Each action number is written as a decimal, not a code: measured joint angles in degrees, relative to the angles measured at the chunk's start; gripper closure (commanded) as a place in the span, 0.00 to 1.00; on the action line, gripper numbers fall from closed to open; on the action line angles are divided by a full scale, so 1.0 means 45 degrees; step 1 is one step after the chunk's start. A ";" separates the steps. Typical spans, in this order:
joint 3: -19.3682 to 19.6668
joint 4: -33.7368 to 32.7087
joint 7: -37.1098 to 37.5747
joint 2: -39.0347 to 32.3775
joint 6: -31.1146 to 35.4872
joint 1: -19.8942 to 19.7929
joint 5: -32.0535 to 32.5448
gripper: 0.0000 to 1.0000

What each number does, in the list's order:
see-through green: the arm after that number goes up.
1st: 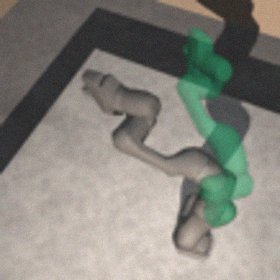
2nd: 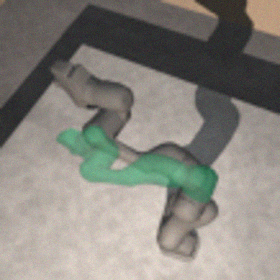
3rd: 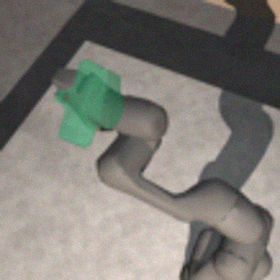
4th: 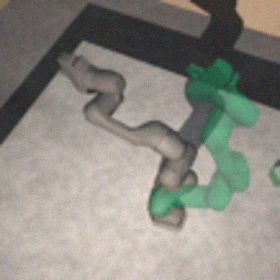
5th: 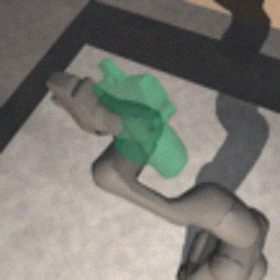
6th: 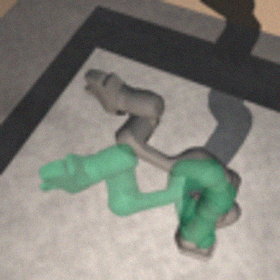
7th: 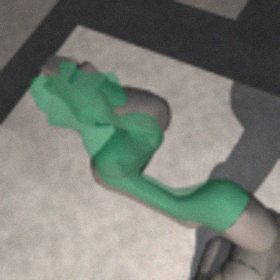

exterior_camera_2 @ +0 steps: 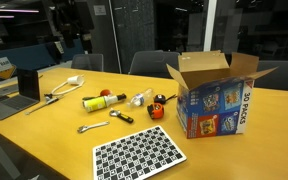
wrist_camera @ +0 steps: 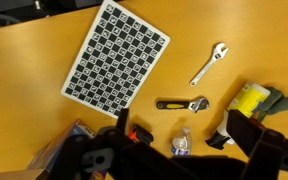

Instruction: Put the white and yellow bottle on the table into the box

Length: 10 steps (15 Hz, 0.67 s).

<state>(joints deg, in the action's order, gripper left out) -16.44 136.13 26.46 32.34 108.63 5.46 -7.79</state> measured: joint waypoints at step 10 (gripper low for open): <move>-0.0404 -0.2521 0.3477 -0.6563 0.5276 0.0705 -0.3486 0.00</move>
<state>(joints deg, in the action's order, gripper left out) -18.26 124.79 42.11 2.81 132.37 8.63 -23.47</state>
